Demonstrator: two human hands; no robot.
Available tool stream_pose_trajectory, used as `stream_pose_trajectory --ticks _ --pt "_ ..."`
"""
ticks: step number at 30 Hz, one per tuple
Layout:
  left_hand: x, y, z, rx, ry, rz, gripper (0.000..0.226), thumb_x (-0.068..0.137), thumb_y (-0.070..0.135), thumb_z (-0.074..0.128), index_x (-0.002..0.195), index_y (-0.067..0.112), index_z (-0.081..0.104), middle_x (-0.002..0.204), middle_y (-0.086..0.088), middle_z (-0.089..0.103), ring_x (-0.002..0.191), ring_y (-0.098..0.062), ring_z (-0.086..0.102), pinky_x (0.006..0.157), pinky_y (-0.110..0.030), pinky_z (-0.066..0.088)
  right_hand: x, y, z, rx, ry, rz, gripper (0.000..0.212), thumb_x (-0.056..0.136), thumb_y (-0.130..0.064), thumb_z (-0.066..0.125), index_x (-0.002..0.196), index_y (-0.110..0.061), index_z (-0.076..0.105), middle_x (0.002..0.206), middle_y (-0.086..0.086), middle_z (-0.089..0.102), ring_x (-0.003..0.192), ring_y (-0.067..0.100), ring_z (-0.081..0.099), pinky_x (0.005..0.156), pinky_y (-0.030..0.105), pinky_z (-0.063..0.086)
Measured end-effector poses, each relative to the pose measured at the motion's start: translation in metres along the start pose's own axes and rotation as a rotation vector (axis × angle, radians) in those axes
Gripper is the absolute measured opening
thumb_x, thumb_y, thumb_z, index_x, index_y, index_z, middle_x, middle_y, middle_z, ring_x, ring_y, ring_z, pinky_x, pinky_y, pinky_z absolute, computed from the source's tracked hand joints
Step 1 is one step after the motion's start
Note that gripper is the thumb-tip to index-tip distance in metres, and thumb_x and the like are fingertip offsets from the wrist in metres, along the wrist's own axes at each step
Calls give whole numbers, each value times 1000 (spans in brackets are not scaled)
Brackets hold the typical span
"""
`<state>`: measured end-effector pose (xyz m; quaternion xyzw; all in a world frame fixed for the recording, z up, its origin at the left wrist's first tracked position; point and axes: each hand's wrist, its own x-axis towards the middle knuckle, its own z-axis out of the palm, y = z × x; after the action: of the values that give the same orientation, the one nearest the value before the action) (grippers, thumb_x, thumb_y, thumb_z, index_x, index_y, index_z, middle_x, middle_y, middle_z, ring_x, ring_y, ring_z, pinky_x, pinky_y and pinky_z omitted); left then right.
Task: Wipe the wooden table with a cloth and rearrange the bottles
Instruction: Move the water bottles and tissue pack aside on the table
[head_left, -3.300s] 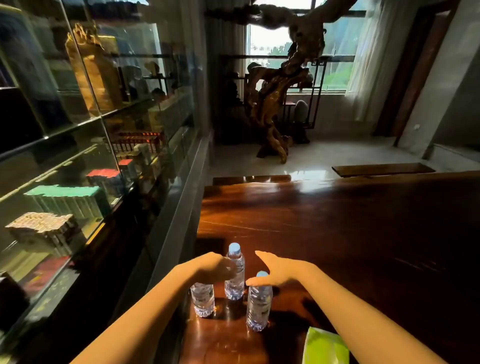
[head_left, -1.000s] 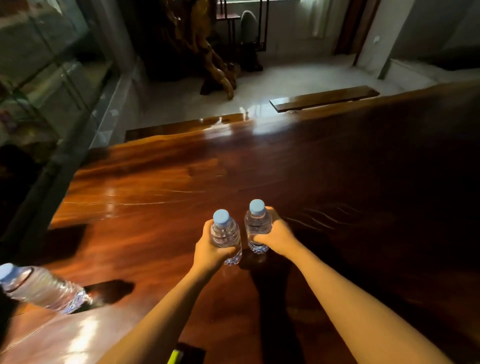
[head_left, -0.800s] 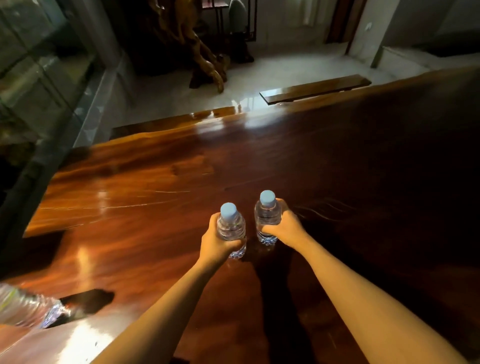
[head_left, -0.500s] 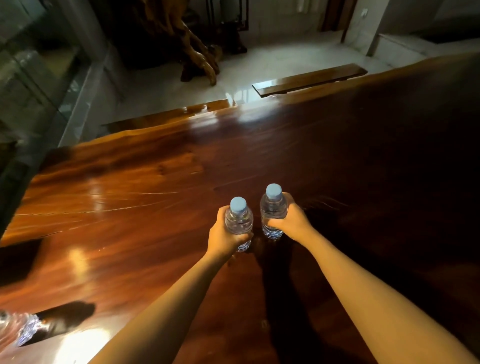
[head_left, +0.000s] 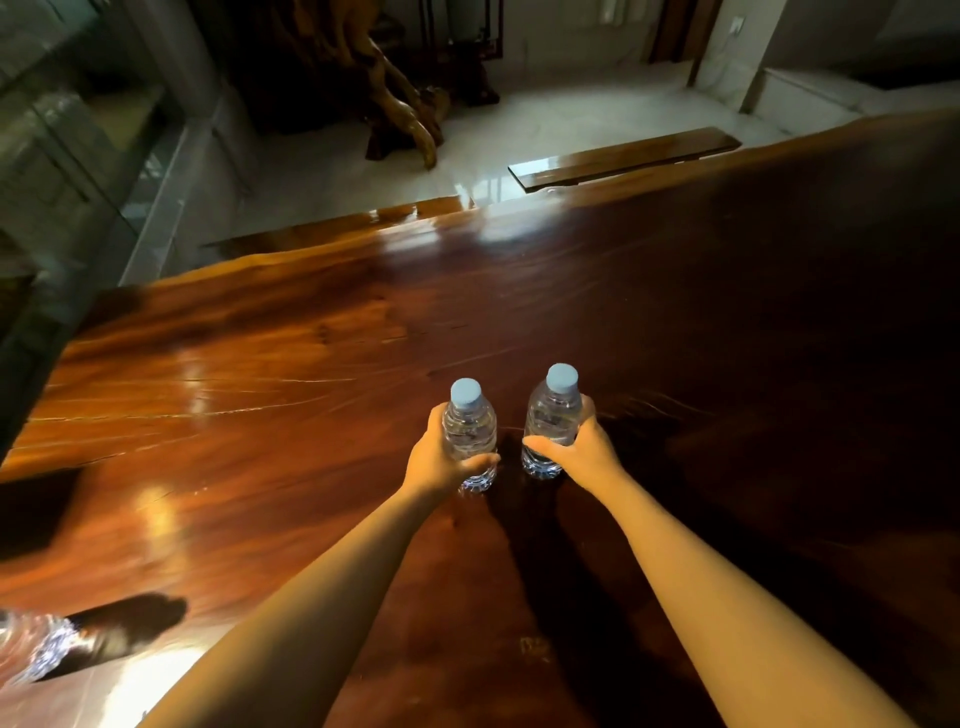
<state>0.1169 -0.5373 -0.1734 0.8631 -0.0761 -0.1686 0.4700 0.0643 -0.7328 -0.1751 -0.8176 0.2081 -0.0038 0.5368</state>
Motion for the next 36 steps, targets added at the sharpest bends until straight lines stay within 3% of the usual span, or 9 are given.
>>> stream_pose_trajectory --ticks 7,12,20,27,36 --pt "-10 -5 -16 81 -55 -79 90 70 40 77 142 27 24 144 -1 47 129 -22 47 95 -31 39 -24 1 12 -224 60 174 99 72 -38 79 146 -6 21 151 14 30 135 31 38 106 38 36" --pt "-33 -28 -45 333 -86 -151 73 85 46 58 146 22 25 148 -7 41 133 -27 42 104 -34 37 -70 -9 51 -421 143 294 88 80 -49 66 143 -3 25 146 22 35 133 37 38 109 43 35" --pt "-94 -73 -122 546 -240 -224 48 91 38 53 133 16 49 136 -8 55 123 -22 53 98 -29 41 -129 -44 141 -722 -259 245 87 88 -65 39 151 -17 3 160 13 0 146 39 -1 113 61 12" --pt "-168 -127 -205 583 -264 -232 37 92 33 52 122 14 60 128 -9 61 120 -20 56 95 -27 41 -183 -97 230 -799 -462 146 95 83 -74 34 152 -18 1 160 15 -3 146 42 -4 113 63 9" --pt "-242 -196 -303 491 -200 -244 30 92 28 52 115 13 65 120 -9 66 107 -23 61 83 -24 42 -240 -167 357 -832 -544 27 96 83 -71 42 152 -18 2 160 14 -2 146 40 -3 114 59 10"
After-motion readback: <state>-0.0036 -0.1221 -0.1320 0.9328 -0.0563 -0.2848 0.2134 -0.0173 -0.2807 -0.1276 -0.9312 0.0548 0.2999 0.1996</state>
